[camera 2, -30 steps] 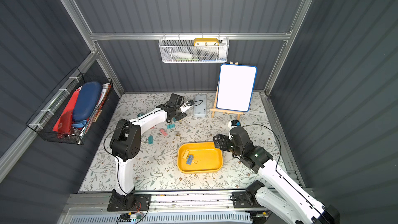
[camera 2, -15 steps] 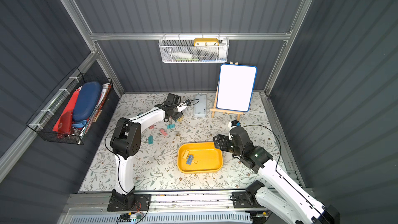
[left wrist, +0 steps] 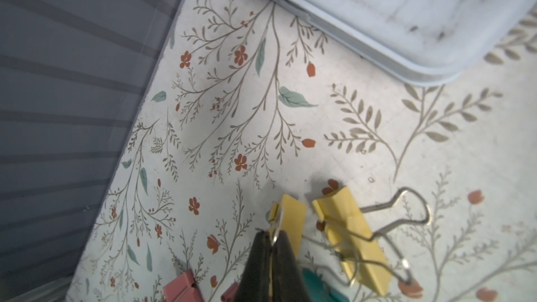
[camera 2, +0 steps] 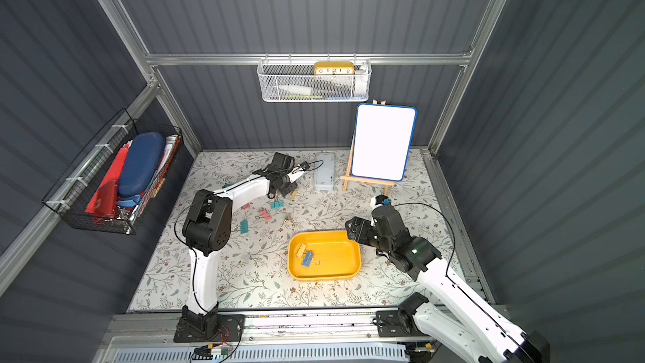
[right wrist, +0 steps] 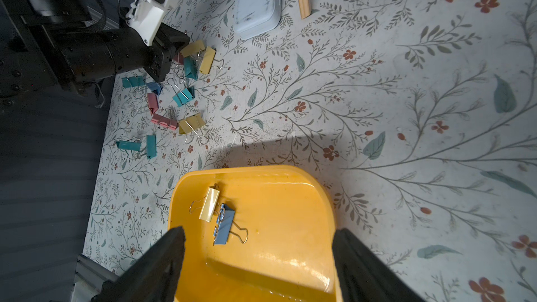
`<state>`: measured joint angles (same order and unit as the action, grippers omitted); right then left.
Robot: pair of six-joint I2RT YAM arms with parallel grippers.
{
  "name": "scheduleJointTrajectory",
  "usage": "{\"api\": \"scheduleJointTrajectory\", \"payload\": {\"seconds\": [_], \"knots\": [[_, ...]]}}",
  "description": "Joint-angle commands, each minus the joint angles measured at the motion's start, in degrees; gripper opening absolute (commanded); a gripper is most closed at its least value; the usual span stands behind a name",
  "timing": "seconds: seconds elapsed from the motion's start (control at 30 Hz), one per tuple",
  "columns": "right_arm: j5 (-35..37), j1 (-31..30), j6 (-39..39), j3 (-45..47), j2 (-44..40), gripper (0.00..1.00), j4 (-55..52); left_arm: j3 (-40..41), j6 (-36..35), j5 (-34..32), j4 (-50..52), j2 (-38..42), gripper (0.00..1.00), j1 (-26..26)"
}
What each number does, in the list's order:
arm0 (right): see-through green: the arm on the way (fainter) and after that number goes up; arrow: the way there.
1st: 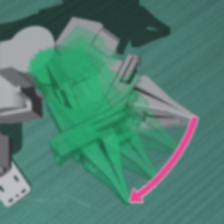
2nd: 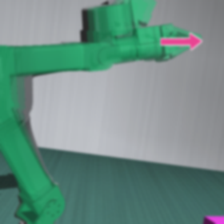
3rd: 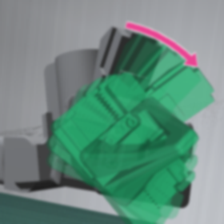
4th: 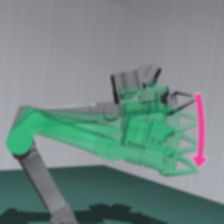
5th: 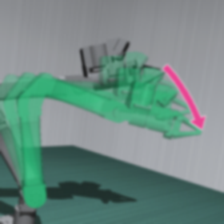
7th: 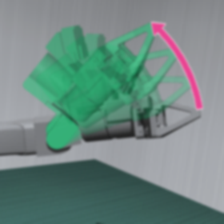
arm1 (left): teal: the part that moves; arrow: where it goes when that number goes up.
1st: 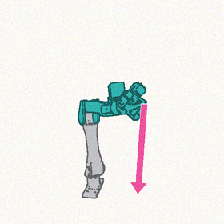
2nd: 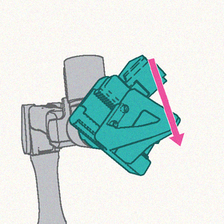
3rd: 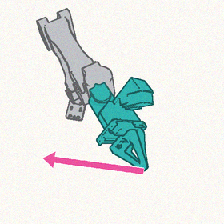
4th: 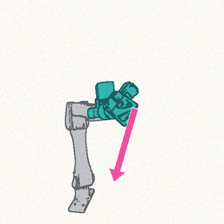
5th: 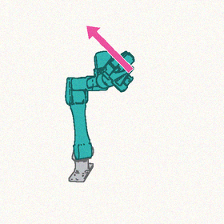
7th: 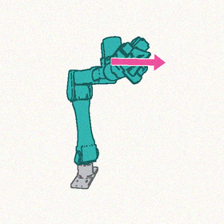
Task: Put the binder clips in the storage box
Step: Pick up the binder clip at the center of the board, then place the binder clip in the storage box.
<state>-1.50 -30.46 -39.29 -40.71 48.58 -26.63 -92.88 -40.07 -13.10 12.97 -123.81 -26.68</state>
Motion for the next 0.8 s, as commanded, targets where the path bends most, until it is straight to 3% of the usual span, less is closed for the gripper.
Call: {"api": "scheduleJointTrajectory", "payload": {"seconds": [0.0,0.23,0.43,0.53,0.63,0.77], "knots": [[0.9,0.3,-1.5,-0.3,0.4,0.85,0.3,-1.4,4.1,0.5,-1.4,3.8,0.0,-0.1],[0.7,1.6,-4.4,0.4,1.2,0.88,3.7,-1.2,12.2,4.2,-5.8,12.3,0.0,-0.9],[-0.5,6.2,-7.7,1.9,1.3,0.94,4.5,4.1,30.5,3.1,-8.9,25.3,0.0,-6.8],[-4.8,10.6,-10.0,3.9,1.0,0.97,6.6,10.9,43.8,8.6,-12.6,35.8,0.0,-9.1],[-9.8,14.3,-11.7,6.8,-0.3,0.99,10.7,21.3,55.0,6.2,-19.0,46.7,0.0,-17.2],[-9.2,15.4,-12.0,7.5,-1.8,0.99,11.1,27.9,70.4,-10.7,-16.0,53.0,0.0,-33.4]]}}
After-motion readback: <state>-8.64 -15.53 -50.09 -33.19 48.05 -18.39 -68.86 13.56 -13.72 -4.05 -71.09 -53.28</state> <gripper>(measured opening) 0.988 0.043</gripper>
